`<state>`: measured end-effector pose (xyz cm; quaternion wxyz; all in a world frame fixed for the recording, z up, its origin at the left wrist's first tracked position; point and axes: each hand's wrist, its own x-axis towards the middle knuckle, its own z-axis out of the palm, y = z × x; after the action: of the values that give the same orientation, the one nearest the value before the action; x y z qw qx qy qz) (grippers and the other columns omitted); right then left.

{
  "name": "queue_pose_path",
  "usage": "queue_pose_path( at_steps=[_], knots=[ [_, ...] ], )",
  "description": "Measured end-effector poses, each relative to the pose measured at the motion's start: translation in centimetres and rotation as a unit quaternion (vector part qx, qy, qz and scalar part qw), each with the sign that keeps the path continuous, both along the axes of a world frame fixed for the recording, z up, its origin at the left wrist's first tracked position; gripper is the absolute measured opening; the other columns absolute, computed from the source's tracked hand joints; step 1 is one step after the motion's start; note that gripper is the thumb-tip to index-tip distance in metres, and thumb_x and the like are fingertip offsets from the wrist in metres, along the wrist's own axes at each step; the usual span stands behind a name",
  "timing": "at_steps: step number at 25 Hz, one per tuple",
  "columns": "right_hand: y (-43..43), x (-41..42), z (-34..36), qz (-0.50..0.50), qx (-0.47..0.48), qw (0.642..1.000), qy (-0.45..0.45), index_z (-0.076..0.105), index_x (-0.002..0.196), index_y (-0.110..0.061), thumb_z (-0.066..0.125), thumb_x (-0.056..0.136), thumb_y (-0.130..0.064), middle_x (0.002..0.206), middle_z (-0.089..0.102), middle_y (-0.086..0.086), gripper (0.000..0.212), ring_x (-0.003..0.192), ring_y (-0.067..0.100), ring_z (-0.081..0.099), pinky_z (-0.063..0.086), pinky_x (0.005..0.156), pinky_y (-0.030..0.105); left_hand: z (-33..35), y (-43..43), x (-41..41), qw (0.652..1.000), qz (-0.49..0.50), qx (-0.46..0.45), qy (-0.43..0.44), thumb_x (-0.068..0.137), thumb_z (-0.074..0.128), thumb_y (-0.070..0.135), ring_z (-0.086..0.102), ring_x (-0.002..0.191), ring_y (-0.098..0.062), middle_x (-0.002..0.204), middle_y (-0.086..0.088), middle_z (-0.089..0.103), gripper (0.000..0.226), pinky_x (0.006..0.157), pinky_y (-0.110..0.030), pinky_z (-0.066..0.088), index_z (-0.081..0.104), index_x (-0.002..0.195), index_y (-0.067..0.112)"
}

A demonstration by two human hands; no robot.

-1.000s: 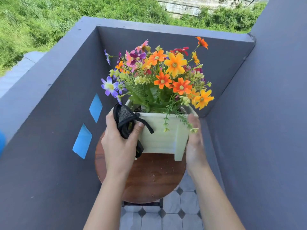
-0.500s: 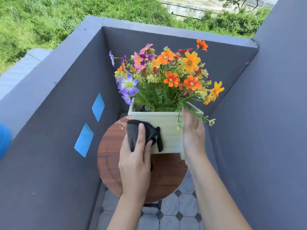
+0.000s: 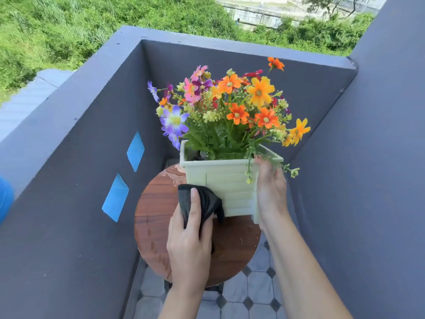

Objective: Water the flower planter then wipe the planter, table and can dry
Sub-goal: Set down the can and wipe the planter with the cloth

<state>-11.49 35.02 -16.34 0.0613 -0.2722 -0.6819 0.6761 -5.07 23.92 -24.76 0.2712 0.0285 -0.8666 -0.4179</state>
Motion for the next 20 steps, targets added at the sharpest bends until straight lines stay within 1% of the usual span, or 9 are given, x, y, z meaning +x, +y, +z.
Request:
queue_pose_path(
  at_steps=[2, 4, 6, 8, 11, 14, 16, 18, 20],
  knots=[
    [0.4, 0.0, 0.0, 0.016, -0.018, 1.0, -0.001, 0.057, 0.121, -0.026, 0.048, 0.057, -0.056, 0.111, 0.056, -0.009, 0.071, 0.111, 0.016, 0.048, 0.036, 0.089, 0.032, -1.2, -0.6, 1.2, 1.0, -0.021, -0.006, 0.007, 0.088, 0.046, 0.03, 0.051, 0.087, -0.016, 0.101, -0.006, 0.06, 0.056, 0.08, -0.011, 0.039, 0.029, 0.14, 0.04],
    [0.9, -0.1, 0.0, 0.03, -0.01, 0.999, -0.001, 0.06, 0.113, -0.026, 0.047, 0.057, -0.057, 0.12, 0.054, -0.003, 0.065, 0.113, 0.017, 0.05, 0.04, 0.09, 0.033, 0.0, -1.6, 1.2, 0.994, 0.033, 0.105, -0.01, 0.09, 0.045, 0.041, 0.056, 0.092, -0.017, 0.105, -0.001, 0.064, 0.049, 0.083, -0.003, 0.036, 0.038, 0.139, 0.039],
    [1.2, 0.0, 0.4, 0.049, 0.0, 0.999, 0.01, 0.061, 0.102, -0.025, 0.049, 0.054, -0.057, 0.107, 0.058, -0.003, 0.059, 0.099, 0.012, 0.056, 0.046, 0.078, 0.027, 1.8, -2.4, -0.2, 0.955, 0.086, 0.27, -0.089, 0.087, 0.042, 0.049, 0.061, 0.102, -0.026, 0.115, -0.009, 0.068, 0.05, 0.091, -0.023, 0.044, 0.042, 0.136, 0.042],
    [1.4, 0.1, 0.5, 0.069, 0.001, 0.997, 0.019, 0.061, 0.102, -0.023, 0.05, 0.053, -0.057, 0.1, 0.058, -0.005, 0.061, 0.084, 0.003, 0.055, 0.046, 0.07, 0.026, 3.3, -3.1, -2.1, 0.926, 0.043, 0.346, -0.144, 0.084, 0.042, 0.058, 0.063, 0.09, -0.023, 0.109, -0.009, 0.069, 0.055, 0.083, -0.042, 0.049, 0.052, 0.132, 0.032],
    [1.5, 0.5, 0.5, 0.074, 0.021, 0.997, 0.019, 0.054, 0.098, -0.03, 0.045, 0.063, -0.058, 0.099, 0.051, -0.014, 0.046, 0.087, -0.002, 0.048, 0.036, 0.081, 0.031, 5.2, -3.0, -3.8, 0.885, -0.038, 0.427, -0.184, 0.078, 0.05, 0.064, 0.062, 0.101, -0.014, 0.111, 0.002, 0.07, 0.063, 0.094, -0.041, 0.047, 0.06, 0.123, 0.021],
    [0.0, 1.0, 0.1, -0.007, 0.106, 0.994, -0.003, 0.034, 0.102, -0.024, 0.038, 0.045, -0.09, 0.114, 0.041, -0.001, 0.087, 0.112, 0.02, 0.042, 0.033, 0.094, 0.046, 6.0, -2.5, -3.8, 0.852, -0.05, 0.486, -0.19, 0.068, 0.061, 0.06, 0.056, 0.12, -0.015, 0.123, 0.007, 0.066, 0.062, 0.106, -0.046, 0.039, 0.063, 0.121, 0.027],
    [-2.2, 1.5, 0.1, -0.061, 0.142, 0.988, -0.032, 0.028, 0.122, -0.023, 0.033, 0.046, -0.088, 0.135, 0.025, 0.002, 0.1, 0.13, 0.022, 0.023, 0.022, 0.105, 0.058, 6.2, -2.2, -3.5, 0.853, -0.037, 0.488, -0.181, 0.066, 0.061, 0.057, 0.057, 0.118, -0.016, 0.121, 0.007, 0.067, 0.061, 0.105, -0.048, 0.04, 0.063, 0.12, 0.028],
    [-4.5, 1.9, 0.2, -0.045, 0.142, 0.987, -0.055, 0.004, 0.146, -0.023, 0.046, 0.057, -0.082, 0.155, -0.003, -0.001, 0.115, 0.143, 0.022, -0.002, 0.011, 0.111, 0.061, 6.1, -1.9, -3.3, 0.852, -0.03, 0.492, -0.178, 0.067, 0.061, 0.056, 0.057, 0.12, -0.017, 0.124, 0.007, 0.065, 0.061, 0.105, -0.048, 0.04, 0.061, 0.122, 0.03],
    [-5.8, 1.8, 0.1, -0.039, 0.114, 0.991, -0.064, -0.02, 0.147, -0.022, 0.064, 0.067, -0.067, 0.156, -0.027, -0.002, 0.124, 0.144, 0.024, -0.023, 0.005, 0.112, 0.059, 6.1, -1.8, -3.1, 0.849, -0.029, 0.497, -0.175, 0.068, 0.061, 0.057, 0.055, 0.122, -0.015, 0.127, 0.008, 0.063, 0.062, 0.106, -0.047, 0.04, 0.059, 0.124, 0.03]
  ],
)
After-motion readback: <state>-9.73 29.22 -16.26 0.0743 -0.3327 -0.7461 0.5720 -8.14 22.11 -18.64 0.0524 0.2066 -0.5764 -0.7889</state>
